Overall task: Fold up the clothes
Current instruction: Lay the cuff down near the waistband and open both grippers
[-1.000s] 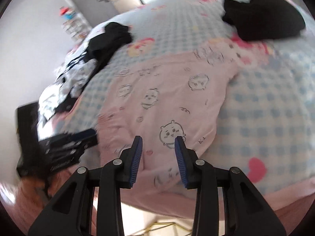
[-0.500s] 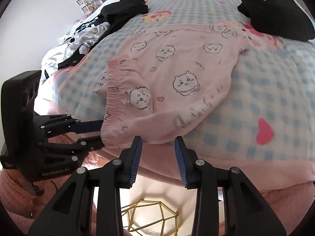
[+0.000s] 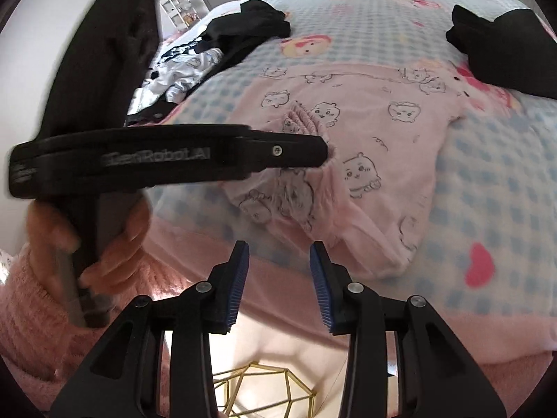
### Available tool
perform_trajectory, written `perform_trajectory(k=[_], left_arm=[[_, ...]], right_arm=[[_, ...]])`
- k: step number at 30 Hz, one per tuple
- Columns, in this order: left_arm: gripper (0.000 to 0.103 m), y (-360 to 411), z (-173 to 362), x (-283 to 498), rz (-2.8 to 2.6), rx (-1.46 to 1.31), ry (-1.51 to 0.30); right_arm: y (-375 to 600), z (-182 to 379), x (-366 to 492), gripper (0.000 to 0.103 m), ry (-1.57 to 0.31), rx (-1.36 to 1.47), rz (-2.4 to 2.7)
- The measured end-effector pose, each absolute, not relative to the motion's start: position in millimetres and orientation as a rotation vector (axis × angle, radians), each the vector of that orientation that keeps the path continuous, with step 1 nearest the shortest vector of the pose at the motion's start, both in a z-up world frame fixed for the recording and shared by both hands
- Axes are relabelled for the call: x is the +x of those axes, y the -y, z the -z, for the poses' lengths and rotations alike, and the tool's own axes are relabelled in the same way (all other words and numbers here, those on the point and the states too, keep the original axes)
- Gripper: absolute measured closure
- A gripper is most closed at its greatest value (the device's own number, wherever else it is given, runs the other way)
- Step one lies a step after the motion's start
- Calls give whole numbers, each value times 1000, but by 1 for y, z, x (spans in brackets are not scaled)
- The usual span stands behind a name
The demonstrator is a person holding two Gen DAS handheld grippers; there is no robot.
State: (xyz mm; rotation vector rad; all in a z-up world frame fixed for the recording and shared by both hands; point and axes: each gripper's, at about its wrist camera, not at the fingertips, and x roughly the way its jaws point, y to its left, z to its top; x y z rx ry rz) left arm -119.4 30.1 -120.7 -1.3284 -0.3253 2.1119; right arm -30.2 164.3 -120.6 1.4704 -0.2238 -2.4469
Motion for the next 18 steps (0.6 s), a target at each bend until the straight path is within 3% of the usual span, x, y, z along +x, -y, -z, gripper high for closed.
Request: perform_trajectory(k=[5, 9, 12, 15, 17, 18], left_arm=[[64, 12, 120, -127, -2249, -1333, 345], [63, 27, 131, -146, -2304, -1363, 202], [60, 18, 137, -158, -2231, -1363, 159], [59, 2, 147, -164, -2185, -1392, 70], [63, -8, 151, -161, -2178, -1395, 3], [76, -9, 150, -158, -2175, -1388, -7]], right_arm=[[-178, 120, -48, 66, 242, 1448, 2568], [-187, 117, -51, 63, 186, 1436, 2589], [-195, 122, -53, 59, 191, 1463, 2563], [-192, 128, -55, 44, 179, 1470, 2506], [-185, 131, -60, 48, 159, 1448, 2480], [-183, 131, -62, 54, 159, 1441, 2471]])
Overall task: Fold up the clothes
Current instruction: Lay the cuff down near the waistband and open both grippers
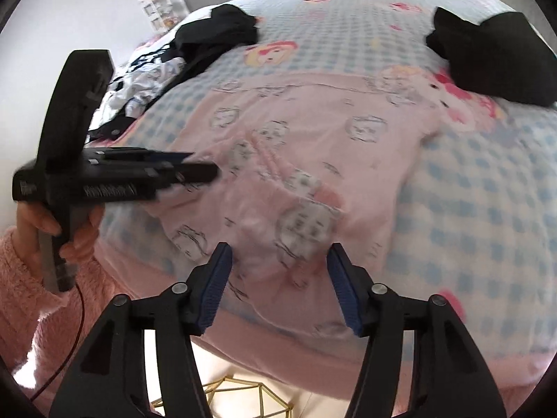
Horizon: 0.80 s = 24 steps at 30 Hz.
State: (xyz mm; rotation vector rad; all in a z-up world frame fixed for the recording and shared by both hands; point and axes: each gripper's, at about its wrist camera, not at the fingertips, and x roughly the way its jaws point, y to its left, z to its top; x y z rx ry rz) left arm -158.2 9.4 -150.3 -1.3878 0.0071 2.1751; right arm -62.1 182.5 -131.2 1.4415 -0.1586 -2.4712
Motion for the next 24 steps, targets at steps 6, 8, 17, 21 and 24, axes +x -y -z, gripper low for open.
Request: perform_trajectory(k=[6, 8, 17, 21, 24], left_arm=[[97, 9, 124, -151, -2244, -1305, 96], [97, 16, 108, -155, -2286, -1243, 128], [98, 27, 73, -212, -2405, -1122, 213], [98, 35, 97, -256, -2403, -1221, 284], [96, 28, 130, -285, -2385, -1349, 283]], right_arm=[[-177, 121, -80, 89, 177, 1396, 2471], [-175, 109, -87, 91, 140, 1359, 2500], [-183, 66, -163, 91, 76, 1247, 2619], [-185, 67, -210, 91, 58, 1251, 2655], [-188, 97, -241, 91, 83, 1357, 2659]])
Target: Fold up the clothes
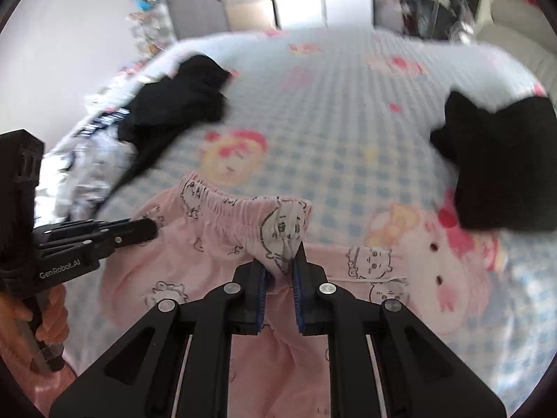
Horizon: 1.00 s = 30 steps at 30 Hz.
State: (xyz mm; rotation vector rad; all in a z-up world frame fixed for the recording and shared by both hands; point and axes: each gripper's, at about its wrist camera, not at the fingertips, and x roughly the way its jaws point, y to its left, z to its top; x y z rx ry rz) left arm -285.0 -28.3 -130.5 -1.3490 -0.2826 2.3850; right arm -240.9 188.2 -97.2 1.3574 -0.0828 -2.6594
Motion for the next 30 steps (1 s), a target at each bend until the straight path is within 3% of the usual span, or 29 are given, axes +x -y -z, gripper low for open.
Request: perform_trajectory(k=[5, 7, 9, 13, 18, 22, 26, 27, 28, 30], left_arm=[[78, 24, 159, -296, -2362, -1463, 282], [56, 37, 149, -285, -2406, -1403, 361], [50, 57, 136, -266, -2476, -1334, 452], [50, 72, 132, -227, -2468, -1322, 544], [51, 62, 145, -202, -2419, -1341, 529], [51, 54, 161, -198, -2443, -1461, 470], [51, 65, 174, -193, -2373, -1460, 638], [55, 65, 178, -194, -2351, -1461, 657], [70, 61, 179, -195, -2338, -1465, 637], [91, 50, 176, -193, -2324, -1454, 590]], right_arm=[[-205, 159, -264, 83, 257, 1561, 2590], [-216, 151, -257, 79, 369, 1525, 2587], [-229, 134, -244, 73, 468, 1454, 2607], [-249, 101, -192, 51, 569, 1310, 2675], [-252, 114, -139, 51, 476, 1401, 2714], [-256, 139, -120, 51, 559, 1455, 2645], [-260, 149, -119, 50, 656, 1410, 2627], [-256, 155, -125, 50, 624, 1457, 2601], [-252, 161, -131, 50, 588, 1509, 2572], [-243, 163, -137, 75, 505, 1536, 2565]])
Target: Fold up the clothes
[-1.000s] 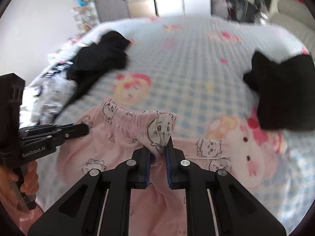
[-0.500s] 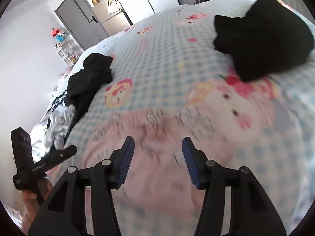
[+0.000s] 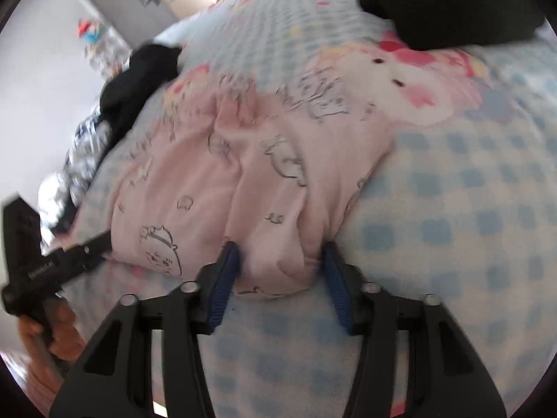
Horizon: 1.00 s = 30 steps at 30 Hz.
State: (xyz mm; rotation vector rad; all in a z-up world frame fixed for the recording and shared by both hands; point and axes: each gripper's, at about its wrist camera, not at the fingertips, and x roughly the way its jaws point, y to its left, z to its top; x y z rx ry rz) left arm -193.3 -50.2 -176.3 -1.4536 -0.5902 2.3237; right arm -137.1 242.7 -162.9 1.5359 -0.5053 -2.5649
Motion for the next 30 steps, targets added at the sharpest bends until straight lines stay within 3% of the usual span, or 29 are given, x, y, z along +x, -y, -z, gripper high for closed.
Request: perform_trajectory(k=[1, 2, 10, 16, 21, 23, 24, 26, 27, 30], left_arm=[[91, 47, 171, -190, -2334, -1432, 577], [92, 44, 165, -187, -2343, -1411, 564], [92, 58, 131, -140, -2365, -1358, 488], [92, 72, 154, -108, -2353, -1468, 466], [95, 87, 150, -92, -2418, -1482, 413], [94, 97, 149, -91, -2377, -1472, 493], [92, 102, 148, -90, -2369, -1457, 546], [73, 111, 148, -88, -2349, -1426, 642], [52, 112, 149, -88, -2338, -1415, 667], [49, 107, 156, -92, -2306, -1410, 710]], right_arm=[[-240, 158, -135, 87, 509, 1511, 2566], [-238, 152, -133, 89, 517, 1484, 2568], [-246, 111, -67, 91, 559, 1355, 2649], [-248, 149, -43, 91, 586, 1495, 2626], [-241, 138, -28, 91, 550, 1462, 2672], [-242, 132, -23, 88, 566, 1443, 2669], [-244, 129, -20, 87, 593, 1428, 2668], [-251, 125, -15, 86, 647, 1406, 2689], [-255, 123, -13, 86, 667, 1404, 2700], [-263, 123, -10, 85, 720, 1410, 2699]])
